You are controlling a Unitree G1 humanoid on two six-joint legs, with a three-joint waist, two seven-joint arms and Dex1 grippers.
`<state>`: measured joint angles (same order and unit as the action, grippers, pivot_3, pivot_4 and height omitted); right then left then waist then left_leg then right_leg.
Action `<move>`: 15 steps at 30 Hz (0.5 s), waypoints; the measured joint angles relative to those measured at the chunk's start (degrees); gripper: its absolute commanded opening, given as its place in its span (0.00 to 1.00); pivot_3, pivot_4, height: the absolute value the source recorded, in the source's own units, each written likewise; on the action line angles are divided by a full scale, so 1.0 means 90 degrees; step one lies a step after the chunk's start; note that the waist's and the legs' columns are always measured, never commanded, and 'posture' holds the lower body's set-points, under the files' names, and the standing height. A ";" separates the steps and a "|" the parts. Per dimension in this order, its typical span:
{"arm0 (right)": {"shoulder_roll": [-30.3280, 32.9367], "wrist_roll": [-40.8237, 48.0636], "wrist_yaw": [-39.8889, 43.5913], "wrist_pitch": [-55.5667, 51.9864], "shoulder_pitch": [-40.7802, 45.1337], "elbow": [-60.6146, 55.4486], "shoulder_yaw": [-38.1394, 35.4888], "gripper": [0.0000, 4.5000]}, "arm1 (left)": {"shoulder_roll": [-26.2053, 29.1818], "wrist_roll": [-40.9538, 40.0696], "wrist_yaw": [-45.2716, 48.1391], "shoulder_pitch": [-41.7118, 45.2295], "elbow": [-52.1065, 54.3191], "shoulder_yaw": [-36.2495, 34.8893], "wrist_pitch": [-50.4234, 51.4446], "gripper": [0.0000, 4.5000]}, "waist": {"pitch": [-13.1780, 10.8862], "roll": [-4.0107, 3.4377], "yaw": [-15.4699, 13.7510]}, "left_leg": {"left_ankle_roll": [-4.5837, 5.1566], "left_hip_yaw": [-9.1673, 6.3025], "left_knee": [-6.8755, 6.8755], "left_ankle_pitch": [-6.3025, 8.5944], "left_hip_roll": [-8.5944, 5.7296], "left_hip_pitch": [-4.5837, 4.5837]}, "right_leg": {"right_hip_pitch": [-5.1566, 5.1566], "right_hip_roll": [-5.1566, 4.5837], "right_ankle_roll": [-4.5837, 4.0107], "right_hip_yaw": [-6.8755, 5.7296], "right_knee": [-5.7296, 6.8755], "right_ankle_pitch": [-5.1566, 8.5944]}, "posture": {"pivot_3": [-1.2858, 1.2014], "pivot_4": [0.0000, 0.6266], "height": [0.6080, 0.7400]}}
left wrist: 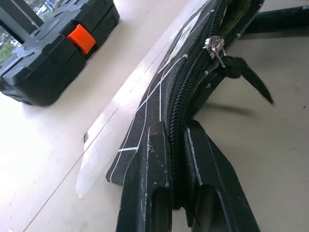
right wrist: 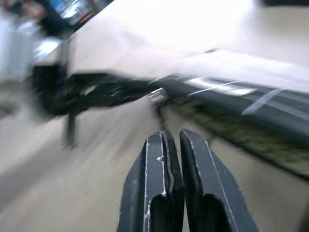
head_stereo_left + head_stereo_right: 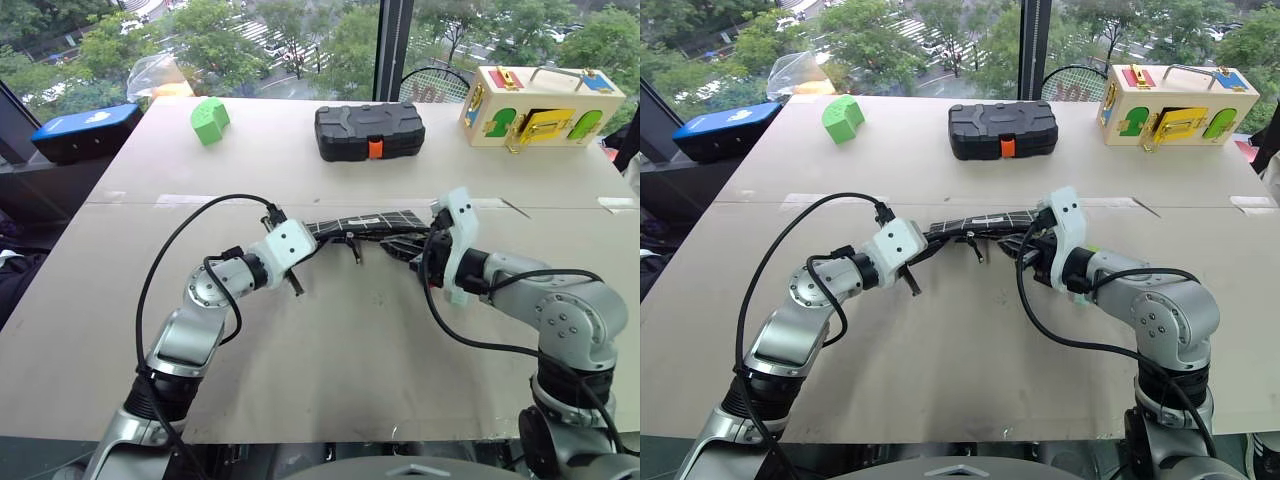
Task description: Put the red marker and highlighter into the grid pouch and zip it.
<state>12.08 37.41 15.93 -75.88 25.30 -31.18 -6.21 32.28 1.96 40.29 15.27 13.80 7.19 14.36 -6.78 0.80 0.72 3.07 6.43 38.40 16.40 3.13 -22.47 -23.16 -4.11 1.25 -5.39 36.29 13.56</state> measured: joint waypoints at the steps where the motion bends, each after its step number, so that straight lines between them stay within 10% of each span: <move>1: -0.0053 -0.0069 -0.0099 0.0009 0.0009 0.0091 -0.0009 0.01 | 0.0000 -0.0002 0.0005 0.0003 0.0001 0.0004 0.0001 0.00 | 0.0000 0.0000 -0.0001 | 0.0000 0.0001 0.0000 0.0000 -0.0001 0.0000 | 0.0000 0.0000 0.0000 0.0000 -0.0001 0.0000 | 0.52 0.24 1.00; 11: 0.0135 -0.1231 -0.0492 0.1012 0.0132 0.1032 0.1216 0.01 | 0.0006 -0.0103 0.0220 0.0012 0.0191 0.0061 0.0038 0.00 | -0.0002 -0.0004 0.0010 | -0.0001 0.0007 0.0000 -0.0001 0.0000 0.0001 | -0.0002 0.0006 0.0001 -0.0002 -0.0002 0.0001 | 0.52 0.24 1.00; 15: 0.1696 -0.3233 0.0140 0.3097 0.0779 0.1449 0.3688 0.01 | 0.0012 -0.0102 0.0260 -0.0018 0.0317 0.0192 0.0037 0.00 | -0.0006 -0.0009 0.0020 | 0.0000 0.0016 0.0000 -0.0001 -0.0006 0.0001 | -0.0013 0.0005 0.0002 0.0009 -0.0004 0.0002 | 0.52 0.24 1.00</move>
<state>27.34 8.31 17.20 -48.01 32.30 -18.13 26.98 32.39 1.04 42.64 15.11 16.65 8.92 14.70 -6.83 0.72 0.90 3.07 6.58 38.39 16.39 3.08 -22.46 -23.28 -4.06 1.27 -5.30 36.25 13.58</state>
